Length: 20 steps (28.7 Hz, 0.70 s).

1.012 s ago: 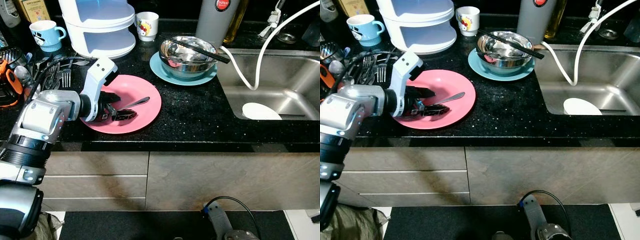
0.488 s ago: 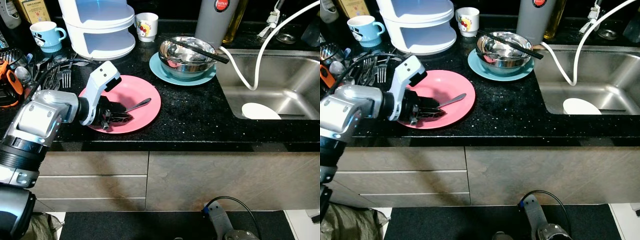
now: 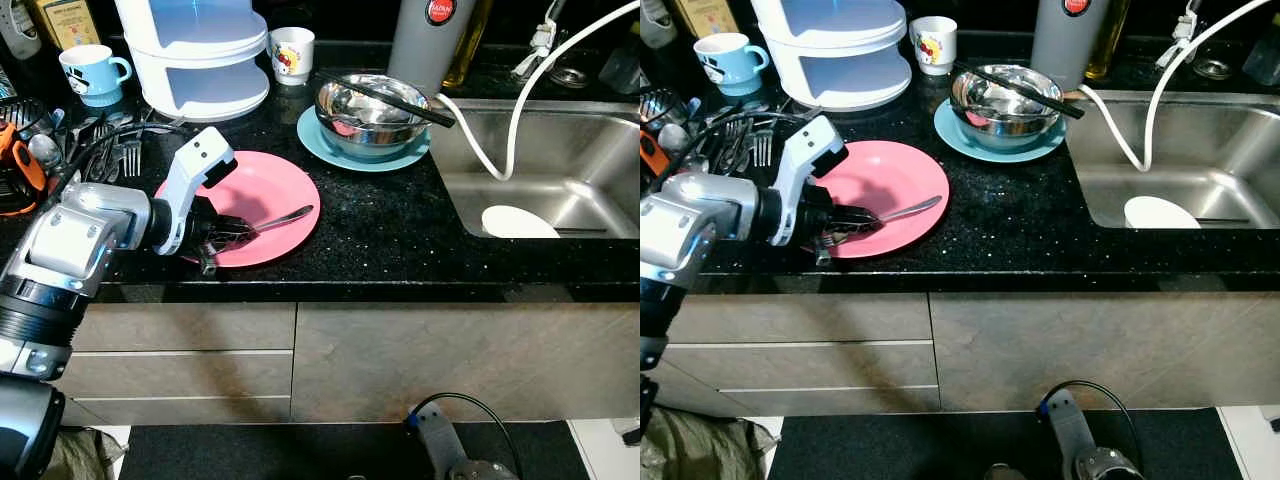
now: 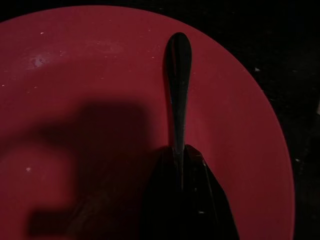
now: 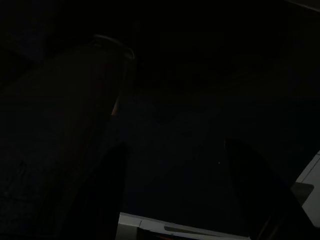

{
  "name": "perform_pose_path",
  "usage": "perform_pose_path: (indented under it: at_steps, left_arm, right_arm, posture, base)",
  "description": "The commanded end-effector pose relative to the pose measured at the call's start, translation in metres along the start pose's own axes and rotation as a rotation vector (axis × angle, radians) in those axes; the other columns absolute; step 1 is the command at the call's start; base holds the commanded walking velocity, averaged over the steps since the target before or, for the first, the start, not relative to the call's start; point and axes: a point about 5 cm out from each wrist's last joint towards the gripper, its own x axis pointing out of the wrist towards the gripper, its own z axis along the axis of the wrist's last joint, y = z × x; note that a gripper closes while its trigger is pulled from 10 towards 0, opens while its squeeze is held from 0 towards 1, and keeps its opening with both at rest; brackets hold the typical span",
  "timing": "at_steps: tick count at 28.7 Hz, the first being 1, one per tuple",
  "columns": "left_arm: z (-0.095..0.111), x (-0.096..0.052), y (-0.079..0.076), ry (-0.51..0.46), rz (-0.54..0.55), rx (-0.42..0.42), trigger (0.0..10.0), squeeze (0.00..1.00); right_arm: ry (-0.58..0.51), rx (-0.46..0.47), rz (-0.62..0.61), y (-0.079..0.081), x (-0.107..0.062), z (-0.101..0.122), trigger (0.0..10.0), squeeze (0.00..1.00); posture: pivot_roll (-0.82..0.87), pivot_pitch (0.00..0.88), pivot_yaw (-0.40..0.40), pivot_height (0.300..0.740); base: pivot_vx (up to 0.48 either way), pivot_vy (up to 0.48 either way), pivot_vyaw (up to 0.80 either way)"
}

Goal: Kitchen organization

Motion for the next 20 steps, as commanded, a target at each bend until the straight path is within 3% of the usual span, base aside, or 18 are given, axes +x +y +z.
perform_pose_path:
  at_steps: [1, 6, 11, 14, 18, 19, 20]
  left_arm:
    - [-0.02, 0.005, 0.004, 0.033, 0.039, -0.098, 0.0, 0.0]
    - [-0.01, -0.003, 0.018, -0.034, 0.157, -0.106, 0.0, 0.0]
    - [0.022, -0.021, 0.029, -0.288, 0.225, -0.168, 0.0, 0.0]
    - [0.029, -0.027, 0.031, -0.371, 0.235, -0.189, 0.0, 0.0]
    - [0.052, -0.042, 0.035, -0.644, 0.218, -0.256, 0.0, 0.0]
    - [0.052, -0.042, 0.035, -0.644, 0.218, -0.256, 0.0, 0.0]
    - [0.062, -0.046, 0.03, -0.769, 0.163, -0.275, 0.0, 0.0]
  right_arm:
    - [0.014, 0.018, -0.002, 0.001, 0.001, -0.006, 10.0, 0.0]
    - [0.011, 0.021, -0.003, 0.001, 0.001, -0.006, 10.0, 0.0]
    - [0.011, 0.02, -0.002, 0.0, 0.0, -0.006, 10.0, 0.0]
    - [0.011, 0.019, -0.002, 0.0, 0.001, -0.006, 10.0, 0.0]
    - [0.005, 0.027, -0.003, 0.001, 0.001, -0.006, 10.0, 0.0]
    - [0.005, 0.027, -0.003, 0.001, 0.001, -0.006, 10.0, 0.0]
    - [0.002, 0.034, -0.005, 0.001, 0.001, -0.007, 10.0, 0.0]
  posture:
    - [0.0, 0.148, -0.014, 0.74]
    - [0.0, 0.146, -0.016, 0.74]
    - [0.01, 0.148, -0.02, 0.74]
    - [0.01, 0.141, -0.022, 0.74]
    - [0.02, 0.132, -0.02, 0.74]
    - [0.02, 0.132, -0.02, 0.74]
    - [0.02, 0.128, -0.02, 0.74]
  base:
    - [0.0, 0.0, 0.0]
    - [0.0, 0.0, 0.0]
    - [0.0, 0.0, 0.0]
    - [0.0, 0.0, 0.0]
    - [0.0, 0.0, 0.0]
    - [0.0, 0.0, 0.0]
    - [0.0, 0.0, 0.0]
